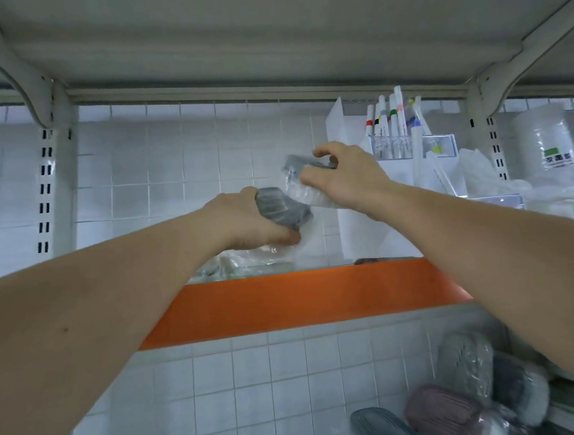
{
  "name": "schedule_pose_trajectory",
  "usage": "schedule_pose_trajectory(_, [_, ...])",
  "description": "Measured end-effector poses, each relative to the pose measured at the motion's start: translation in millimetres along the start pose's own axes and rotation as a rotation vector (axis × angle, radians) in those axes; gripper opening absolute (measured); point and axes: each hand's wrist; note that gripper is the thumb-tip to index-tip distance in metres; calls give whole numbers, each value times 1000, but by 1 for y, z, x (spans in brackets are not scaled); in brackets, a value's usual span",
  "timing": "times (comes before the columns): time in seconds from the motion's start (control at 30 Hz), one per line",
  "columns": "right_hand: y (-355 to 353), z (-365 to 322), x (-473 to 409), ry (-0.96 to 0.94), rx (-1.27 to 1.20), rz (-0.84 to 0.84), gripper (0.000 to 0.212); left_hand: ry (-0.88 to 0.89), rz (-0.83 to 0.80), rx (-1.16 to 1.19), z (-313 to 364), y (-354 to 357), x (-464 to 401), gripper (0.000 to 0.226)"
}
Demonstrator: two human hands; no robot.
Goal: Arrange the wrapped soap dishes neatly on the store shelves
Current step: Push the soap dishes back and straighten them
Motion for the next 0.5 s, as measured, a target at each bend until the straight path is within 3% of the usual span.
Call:
schedule_pose_trajectory(0.27, [-31,-12,69,-122,-45,245,61,129,241,-5,7,-9,43,100])
schedule_pose_trajectory(0.5, [-81,15,166,-280,62,444,63,419,410,43,43,-9,96,101])
Point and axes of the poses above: each hand's wrist, its own x-axis away from the middle knuckle, its own y-axis out of the palm, z = x × y, and after that the axes turned 15 degrees about y, right-handed
